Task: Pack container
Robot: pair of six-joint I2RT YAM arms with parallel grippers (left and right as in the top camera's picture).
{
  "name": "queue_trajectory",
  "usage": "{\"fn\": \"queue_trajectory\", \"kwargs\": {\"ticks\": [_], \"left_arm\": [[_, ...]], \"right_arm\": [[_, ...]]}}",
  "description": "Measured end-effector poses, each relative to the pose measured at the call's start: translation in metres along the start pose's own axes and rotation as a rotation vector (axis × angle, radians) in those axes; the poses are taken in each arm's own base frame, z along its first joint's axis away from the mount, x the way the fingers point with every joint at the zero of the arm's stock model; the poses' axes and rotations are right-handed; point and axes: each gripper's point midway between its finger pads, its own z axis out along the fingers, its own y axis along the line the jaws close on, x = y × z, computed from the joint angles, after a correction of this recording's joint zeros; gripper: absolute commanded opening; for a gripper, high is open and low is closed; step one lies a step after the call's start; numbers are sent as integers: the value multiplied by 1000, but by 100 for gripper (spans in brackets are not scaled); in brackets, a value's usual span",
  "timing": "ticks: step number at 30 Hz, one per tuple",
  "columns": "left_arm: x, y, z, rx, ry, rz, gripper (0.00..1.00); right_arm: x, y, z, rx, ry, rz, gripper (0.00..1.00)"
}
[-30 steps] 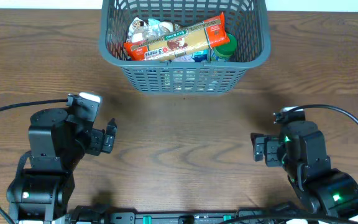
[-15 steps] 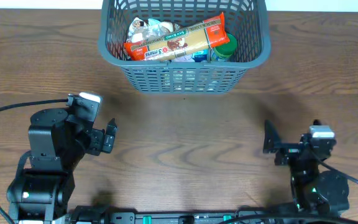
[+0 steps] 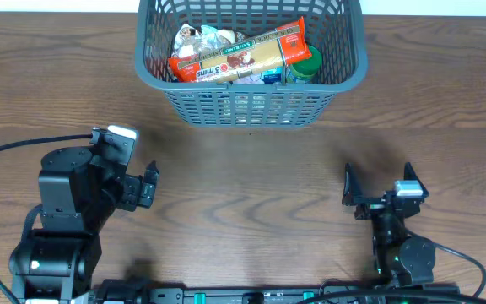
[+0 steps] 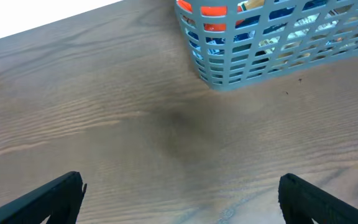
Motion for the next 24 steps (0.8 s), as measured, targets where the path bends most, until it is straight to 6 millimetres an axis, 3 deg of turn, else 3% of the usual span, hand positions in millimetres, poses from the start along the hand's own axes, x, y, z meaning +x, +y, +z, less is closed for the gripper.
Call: {"fn": "queue_trajectory", "kwargs": {"ticks": [6, 24], "left_arm": [[0, 0, 0, 0, 0, 0, 98], [0, 0, 0, 0, 0, 0, 99]], "right_arm": [[21, 0, -1, -1, 74, -18, 99], [20, 0, -1, -5, 73, -38, 99]]}}
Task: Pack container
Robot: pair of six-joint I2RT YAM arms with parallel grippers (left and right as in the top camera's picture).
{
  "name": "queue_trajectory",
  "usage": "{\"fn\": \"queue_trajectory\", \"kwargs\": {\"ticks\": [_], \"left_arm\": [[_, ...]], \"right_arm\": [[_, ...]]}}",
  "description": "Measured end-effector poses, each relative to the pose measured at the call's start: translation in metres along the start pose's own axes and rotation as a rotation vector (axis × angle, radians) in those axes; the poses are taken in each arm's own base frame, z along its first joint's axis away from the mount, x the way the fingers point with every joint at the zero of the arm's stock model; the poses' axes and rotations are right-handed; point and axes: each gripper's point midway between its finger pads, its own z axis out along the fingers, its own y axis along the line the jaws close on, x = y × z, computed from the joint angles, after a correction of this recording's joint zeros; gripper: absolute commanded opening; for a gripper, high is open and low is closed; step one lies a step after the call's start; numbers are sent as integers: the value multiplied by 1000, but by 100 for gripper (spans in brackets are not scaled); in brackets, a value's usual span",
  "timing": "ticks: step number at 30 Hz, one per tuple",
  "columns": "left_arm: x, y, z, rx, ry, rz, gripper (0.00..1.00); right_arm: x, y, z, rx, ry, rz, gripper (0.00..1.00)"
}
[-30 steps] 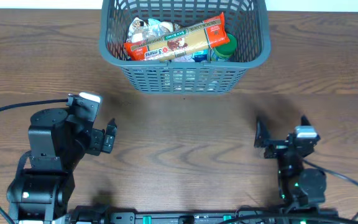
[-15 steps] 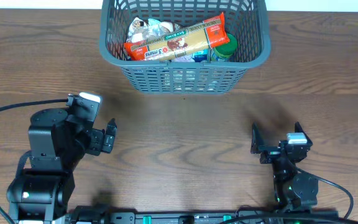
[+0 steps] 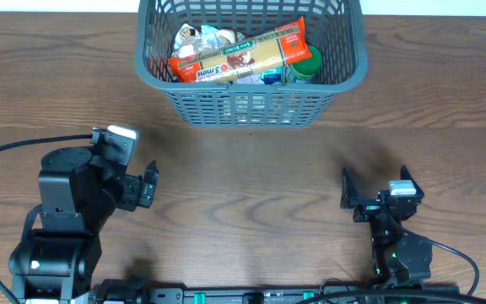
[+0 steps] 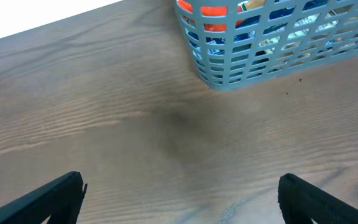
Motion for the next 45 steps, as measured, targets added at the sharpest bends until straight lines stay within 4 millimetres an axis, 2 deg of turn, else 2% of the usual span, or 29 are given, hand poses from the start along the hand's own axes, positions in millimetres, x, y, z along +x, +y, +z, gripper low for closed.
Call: {"fn": "queue_trajectory", "kwargs": {"ticks": [15, 19, 22, 25, 28, 34, 37, 41, 45], "left_arm": [[-1, 0, -3, -4, -10, 6, 99], [-2, 1, -22, -27, -76, 24, 98], [4, -2, -42, -52, -179, 32, 98], [6, -3, -49, -87, -328, 41, 98], [10, -4, -43, -117, -452, 47, 98], [-3, 0, -31, -186, -741, 62, 98], [-3, 1, -23, -207, -832, 67, 98], [14, -2, 1, -210, -843, 68, 98], [41, -4, 31, -201, -750, 53, 98]], "right_arm": [[0, 0, 0, 0, 0, 0, 99], [0, 0, 0, 0, 0, 0, 99], [0, 0, 0, -1, 0, 0, 99], [0, 0, 0, -2, 1, 0, 99], [0, 1, 0, -3, 0, 0, 99], [0, 1, 0, -3, 0, 0, 99], [0, 1, 0, -3, 0, 0, 99], [0, 1, 0, -3, 1, 0, 99], [0, 1, 0, -3, 0, 0, 99]]}}
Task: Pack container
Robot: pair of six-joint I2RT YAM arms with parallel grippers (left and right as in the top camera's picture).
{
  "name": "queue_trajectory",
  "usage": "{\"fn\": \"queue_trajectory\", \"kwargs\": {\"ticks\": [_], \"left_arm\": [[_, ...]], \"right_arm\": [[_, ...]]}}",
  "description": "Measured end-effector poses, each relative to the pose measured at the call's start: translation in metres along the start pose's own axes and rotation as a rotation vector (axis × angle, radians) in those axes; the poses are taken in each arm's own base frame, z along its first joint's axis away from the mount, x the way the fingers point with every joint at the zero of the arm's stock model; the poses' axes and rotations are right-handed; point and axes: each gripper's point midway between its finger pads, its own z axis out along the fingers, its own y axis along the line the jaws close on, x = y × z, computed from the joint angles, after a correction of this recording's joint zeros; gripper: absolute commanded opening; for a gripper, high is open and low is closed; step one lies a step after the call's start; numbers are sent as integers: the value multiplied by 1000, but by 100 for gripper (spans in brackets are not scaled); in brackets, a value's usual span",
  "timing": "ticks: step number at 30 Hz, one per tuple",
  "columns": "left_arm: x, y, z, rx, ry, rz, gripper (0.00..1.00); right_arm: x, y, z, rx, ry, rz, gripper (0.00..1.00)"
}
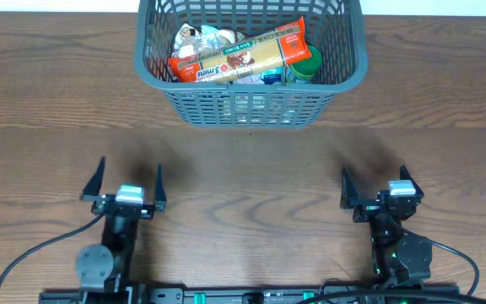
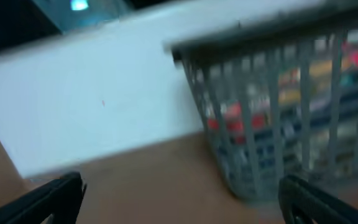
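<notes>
The grey-blue basket stands at the far middle of the table, holding an orange pasta packet, a green-lidded jar and other packets. In the blurred left wrist view the basket shows ahead to the right. My left gripper is open near the front left, nothing between its fingers. My right gripper is open near the front right, also empty. Both stand well apart from the basket.
Brown wooden table runs between the grippers and the basket. A black base bar lies along the front edge. A pale wall shows behind the table in the left wrist view.
The left arm has folded down to the front edge; its gripper now points level toward the basket, and its view is blurred. The right arm has not moved.
The left arm stood raised at the front left, its open gripper looking down on the table before the basket, at both earlier moments. The right gripper shifted slightly. Now both arms sit low at the front edge, open and empty.
</notes>
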Motion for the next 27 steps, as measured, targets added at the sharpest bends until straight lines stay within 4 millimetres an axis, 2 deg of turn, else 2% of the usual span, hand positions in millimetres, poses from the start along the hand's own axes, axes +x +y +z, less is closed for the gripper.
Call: {"fn": "queue_trajectory", "kwargs": {"ticks": [5, 8, 9, 15, 27], "left_arm": [[13, 8, -1, -50, 54, -41, 98], [43, 3, -5, -47, 180, -110, 98], [45, 2, -5, -45, 191, -142, 98], [43, 3, -6, -56, 191, -260, 98], [43, 3, -6, -60, 190, -304, 99]], "right_arm": [[0, 0, 0, 0, 0, 0, 99], [0, 0, 0, 0, 0, 0, 99], [0, 0, 0, -1, 0, 0, 99], [0, 0, 0, -1, -1, -1, 99], [0, 0, 0, -1, -1, -3, 99]]}}
